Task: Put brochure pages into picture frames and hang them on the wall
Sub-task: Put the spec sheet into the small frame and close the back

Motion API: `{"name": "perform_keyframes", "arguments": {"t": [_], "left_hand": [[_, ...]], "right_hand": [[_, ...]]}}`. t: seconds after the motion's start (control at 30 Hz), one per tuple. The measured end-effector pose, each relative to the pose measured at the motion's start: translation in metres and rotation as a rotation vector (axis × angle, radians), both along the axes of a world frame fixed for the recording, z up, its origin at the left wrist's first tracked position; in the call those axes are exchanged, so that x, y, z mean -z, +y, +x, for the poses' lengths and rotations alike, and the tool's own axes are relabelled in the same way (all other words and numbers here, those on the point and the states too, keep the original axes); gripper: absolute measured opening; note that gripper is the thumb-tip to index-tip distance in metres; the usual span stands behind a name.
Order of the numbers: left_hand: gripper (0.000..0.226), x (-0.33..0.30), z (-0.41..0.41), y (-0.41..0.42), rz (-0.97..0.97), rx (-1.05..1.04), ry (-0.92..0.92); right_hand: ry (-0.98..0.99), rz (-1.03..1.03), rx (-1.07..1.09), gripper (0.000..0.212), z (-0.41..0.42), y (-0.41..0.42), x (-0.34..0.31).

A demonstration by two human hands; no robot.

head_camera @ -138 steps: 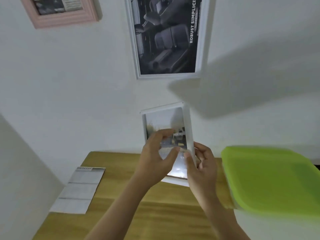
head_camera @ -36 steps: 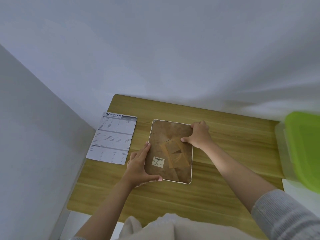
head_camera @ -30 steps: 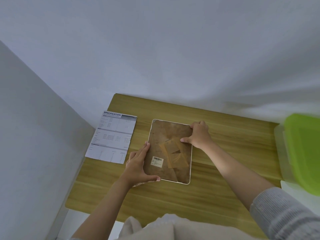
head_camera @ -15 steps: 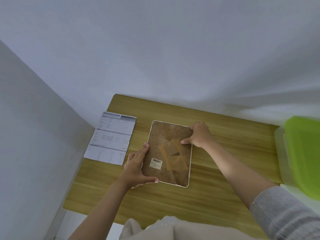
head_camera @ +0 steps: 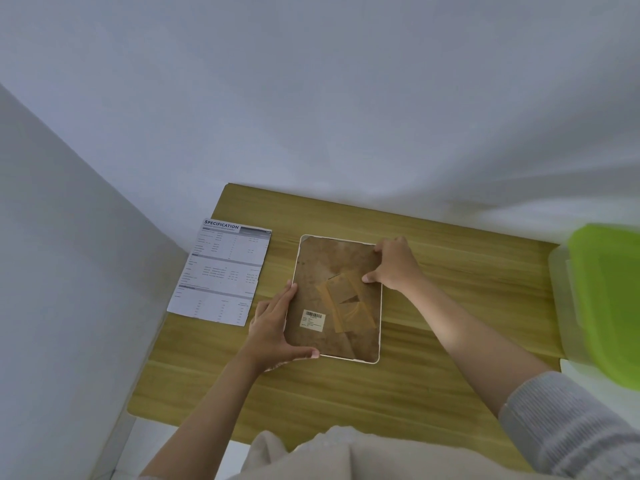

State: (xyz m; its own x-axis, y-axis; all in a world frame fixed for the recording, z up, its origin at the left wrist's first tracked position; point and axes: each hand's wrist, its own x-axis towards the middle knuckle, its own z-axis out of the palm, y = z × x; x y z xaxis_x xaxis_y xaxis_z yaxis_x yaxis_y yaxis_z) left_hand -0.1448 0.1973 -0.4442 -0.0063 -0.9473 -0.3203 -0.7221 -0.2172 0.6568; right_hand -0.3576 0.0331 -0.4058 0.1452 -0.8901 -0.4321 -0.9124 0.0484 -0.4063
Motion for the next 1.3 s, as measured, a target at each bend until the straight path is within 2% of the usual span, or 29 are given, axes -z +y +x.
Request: {"name": "perform_keyframes", "arguments": {"t": [0.37,0.7,1.3], "left_hand": [[0.136,0.000,0.002,0.001,-0.005,0.007,0.019],[0.135,0.000,0.007,0.000,-0.002,0.025,0.052],[0.136,0.002,0.006,0.002,-0.006,0.017,0.038]], "right_hand": [[0.076,0.058,-0.024,0.088,0.000,-0.011,-0.002],[0.157,0.059,-0.054,0.085,0.005,-0.013,-0.005],[-0.031,0.017,0.086,0.085,0.001,0.005,0.008]]}}
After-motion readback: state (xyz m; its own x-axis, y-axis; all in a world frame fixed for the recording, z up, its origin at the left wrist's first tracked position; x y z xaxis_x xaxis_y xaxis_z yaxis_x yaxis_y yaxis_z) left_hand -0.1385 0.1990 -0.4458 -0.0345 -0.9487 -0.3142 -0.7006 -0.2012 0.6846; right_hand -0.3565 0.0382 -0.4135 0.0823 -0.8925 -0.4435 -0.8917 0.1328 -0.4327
